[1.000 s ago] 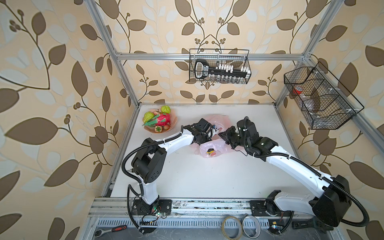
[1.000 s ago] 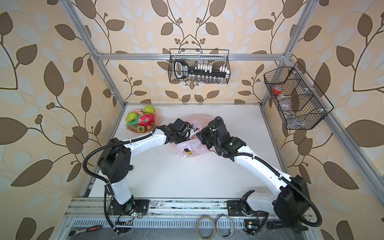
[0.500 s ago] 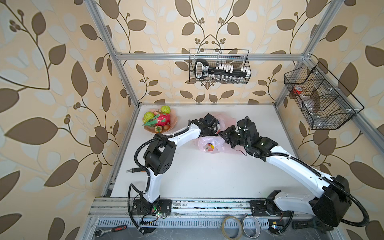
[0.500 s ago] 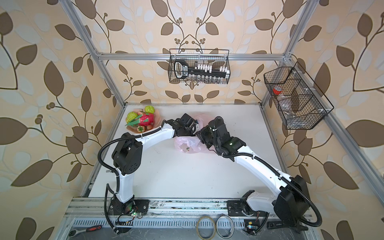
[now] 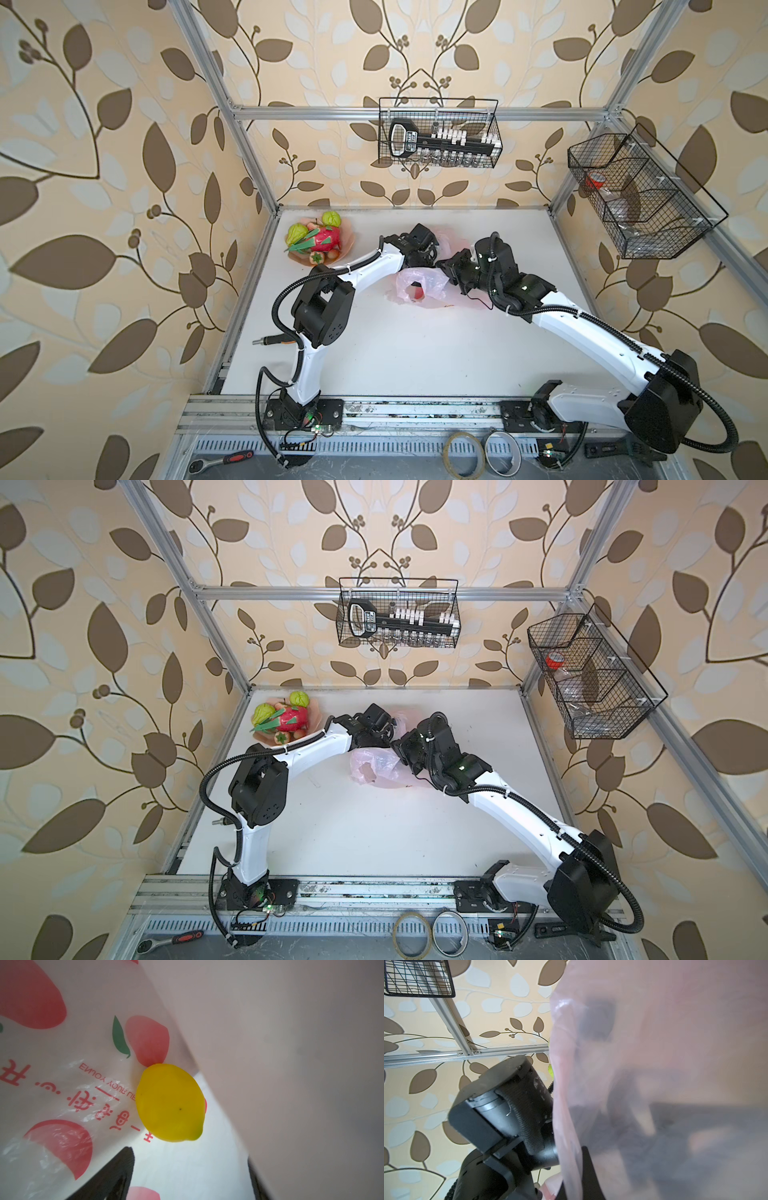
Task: Place the fruits into the plastic bag
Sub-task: 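Open the left gripper inside the bag to drop the lemon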
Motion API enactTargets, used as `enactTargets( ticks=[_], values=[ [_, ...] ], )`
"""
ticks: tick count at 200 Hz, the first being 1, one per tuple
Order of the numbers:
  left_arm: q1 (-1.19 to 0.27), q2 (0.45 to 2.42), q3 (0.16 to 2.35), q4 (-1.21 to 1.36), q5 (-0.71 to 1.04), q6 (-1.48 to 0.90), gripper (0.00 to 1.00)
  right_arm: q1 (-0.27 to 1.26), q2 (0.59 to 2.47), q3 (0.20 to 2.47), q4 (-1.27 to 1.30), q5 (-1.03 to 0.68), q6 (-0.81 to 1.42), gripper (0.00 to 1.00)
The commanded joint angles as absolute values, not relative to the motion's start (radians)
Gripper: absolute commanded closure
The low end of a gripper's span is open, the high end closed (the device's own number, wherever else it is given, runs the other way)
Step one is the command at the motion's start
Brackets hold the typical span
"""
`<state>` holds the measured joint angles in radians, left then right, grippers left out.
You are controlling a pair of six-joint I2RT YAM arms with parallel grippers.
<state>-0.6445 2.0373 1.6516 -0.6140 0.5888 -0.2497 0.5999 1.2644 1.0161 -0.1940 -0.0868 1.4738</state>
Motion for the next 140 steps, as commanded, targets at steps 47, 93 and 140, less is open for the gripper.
enactTargets(
  ticks=[47,93,140],
  values=[
    [-0.552,1.888,1.671,-0.637,0.620,-0.306,0.09,0.599,1.261,1.008,-0.178,-0.093,1.508,1.00],
    [-0.537,1.826,1.631,-0.715,0.592,-0.228,0.09,0.597,1.254,1.001,-0.178,-0.086,1.511,1.00],
    [-0.530,1.774,1.593,-0.798,0.534,-0.140,0.08,0.596,1.251,0.998,-0.179,-0.076,1.514,1.00]
  ],
)
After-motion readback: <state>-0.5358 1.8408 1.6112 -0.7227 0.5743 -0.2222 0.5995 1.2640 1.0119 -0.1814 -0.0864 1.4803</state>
